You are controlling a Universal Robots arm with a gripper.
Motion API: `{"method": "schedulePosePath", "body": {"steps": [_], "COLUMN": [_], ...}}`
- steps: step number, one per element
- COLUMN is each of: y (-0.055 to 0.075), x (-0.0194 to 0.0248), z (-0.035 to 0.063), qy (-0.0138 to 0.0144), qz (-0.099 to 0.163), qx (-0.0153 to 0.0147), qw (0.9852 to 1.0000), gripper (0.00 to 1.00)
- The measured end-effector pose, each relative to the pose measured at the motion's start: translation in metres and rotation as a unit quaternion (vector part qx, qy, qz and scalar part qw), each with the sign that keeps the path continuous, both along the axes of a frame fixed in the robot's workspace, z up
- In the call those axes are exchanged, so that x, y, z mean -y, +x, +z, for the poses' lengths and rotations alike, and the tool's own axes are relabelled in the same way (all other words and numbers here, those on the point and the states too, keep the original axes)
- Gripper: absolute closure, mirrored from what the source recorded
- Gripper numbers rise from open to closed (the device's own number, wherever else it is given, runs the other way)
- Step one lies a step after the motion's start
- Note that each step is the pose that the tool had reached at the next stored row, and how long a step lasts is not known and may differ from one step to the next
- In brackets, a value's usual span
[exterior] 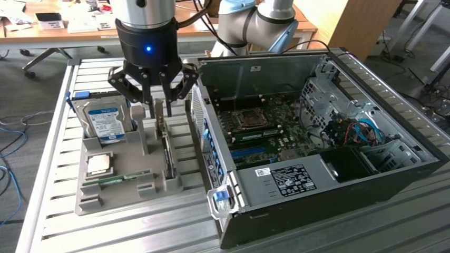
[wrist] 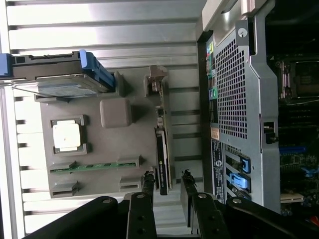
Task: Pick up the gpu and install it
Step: 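Pick up the gpu and move the gpu toward the slot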
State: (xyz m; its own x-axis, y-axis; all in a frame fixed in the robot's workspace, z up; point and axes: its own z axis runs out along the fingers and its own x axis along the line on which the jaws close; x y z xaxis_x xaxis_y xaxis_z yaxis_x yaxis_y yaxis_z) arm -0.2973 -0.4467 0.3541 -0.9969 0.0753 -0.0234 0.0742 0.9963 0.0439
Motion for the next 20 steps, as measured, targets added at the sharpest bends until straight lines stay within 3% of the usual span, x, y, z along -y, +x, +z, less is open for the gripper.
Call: {"method": "schedulePosePath", "body": {"steps": [20], "y": [0.0000], "x": [0.0000], "z": [-0.0047], "qy": [0.0000], "qz": [0.000], "qx": [0.0000], "qw": [1.0000], "gripper": [0.64]}}
